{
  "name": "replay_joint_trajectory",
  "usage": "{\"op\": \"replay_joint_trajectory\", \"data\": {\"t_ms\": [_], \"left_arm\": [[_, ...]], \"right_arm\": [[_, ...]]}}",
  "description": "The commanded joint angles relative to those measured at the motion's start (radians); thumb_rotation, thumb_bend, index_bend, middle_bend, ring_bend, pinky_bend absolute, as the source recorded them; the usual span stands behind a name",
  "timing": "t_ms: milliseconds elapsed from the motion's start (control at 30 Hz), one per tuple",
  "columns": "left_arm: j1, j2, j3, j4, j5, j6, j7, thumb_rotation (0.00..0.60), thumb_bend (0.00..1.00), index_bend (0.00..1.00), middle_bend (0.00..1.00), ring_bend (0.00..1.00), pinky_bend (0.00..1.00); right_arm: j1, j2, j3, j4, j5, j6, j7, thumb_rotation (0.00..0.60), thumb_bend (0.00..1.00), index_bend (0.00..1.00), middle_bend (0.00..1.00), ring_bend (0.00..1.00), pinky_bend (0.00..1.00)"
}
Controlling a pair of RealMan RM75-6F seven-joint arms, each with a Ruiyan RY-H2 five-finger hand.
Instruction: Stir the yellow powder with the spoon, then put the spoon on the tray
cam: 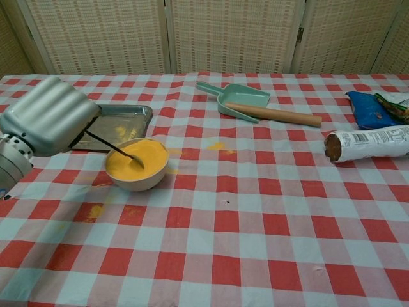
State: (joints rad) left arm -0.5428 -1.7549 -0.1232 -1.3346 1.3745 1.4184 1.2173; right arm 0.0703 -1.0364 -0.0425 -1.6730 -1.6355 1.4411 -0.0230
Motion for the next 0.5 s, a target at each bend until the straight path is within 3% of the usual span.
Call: {"op": "replay_joint_trajectory", "data": {"t_ms": [33, 500], "left_arm": [[0.013, 0.019, 0.006, -0.027, 0.015, 0.022, 0.003, 0.600, 0.87, 0.86, 1.00, 1.00, 1.00], [0.040, 0.060, 0.024, -0.080, 0.063, 0.053, 0.024, 0.600, 0.87, 0.85, 1.00, 1.00, 1.00]], "right_arm": [[-0.001, -0.001, -0.002, -0.002, -0.004, 0.002, -0.003, 0.600, 0.09, 0.00, 0.00, 0.00, 0.00], [-0.002, 0.006, -0.012, -0.005, -0.024, 0.006, 0.011, 0.600, 0.09, 0.00, 0.00, 0.00, 0.00]]}}
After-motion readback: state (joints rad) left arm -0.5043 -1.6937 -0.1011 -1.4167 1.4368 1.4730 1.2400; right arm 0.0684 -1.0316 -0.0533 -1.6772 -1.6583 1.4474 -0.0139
